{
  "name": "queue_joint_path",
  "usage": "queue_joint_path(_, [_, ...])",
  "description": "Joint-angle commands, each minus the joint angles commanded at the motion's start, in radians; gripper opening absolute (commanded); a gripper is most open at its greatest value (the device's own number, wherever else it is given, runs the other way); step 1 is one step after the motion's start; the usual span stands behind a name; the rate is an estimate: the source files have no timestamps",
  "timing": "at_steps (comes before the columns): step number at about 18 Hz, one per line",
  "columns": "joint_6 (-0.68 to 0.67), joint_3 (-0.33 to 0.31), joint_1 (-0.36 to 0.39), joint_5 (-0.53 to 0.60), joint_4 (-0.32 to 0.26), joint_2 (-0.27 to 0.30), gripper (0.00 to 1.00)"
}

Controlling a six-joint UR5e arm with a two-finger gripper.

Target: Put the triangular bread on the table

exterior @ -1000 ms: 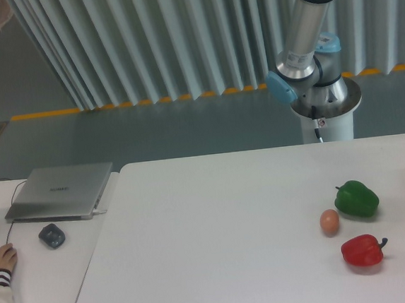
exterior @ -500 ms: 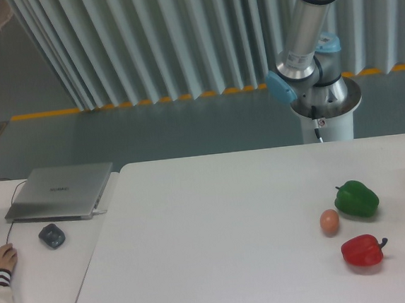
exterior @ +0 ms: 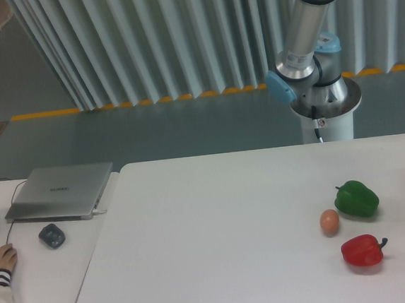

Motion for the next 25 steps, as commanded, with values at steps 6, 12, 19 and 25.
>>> queue_joint_path(6, [-0.049,0.031,-0.002,0.003,-0.050,-0.002,0.18])
queue_joint_path(12, [-0.091,0.080,-0.003,-0.023,-0.170,0.015,0.18])
queue_joint_path(19, [-0.216,0.147,-0.037,-0.080,-0.356,0.061,0.18])
queue_joint_path(25, [-0.484,0.164,-0.101,-0.316,-0.456,0.106,0.18])
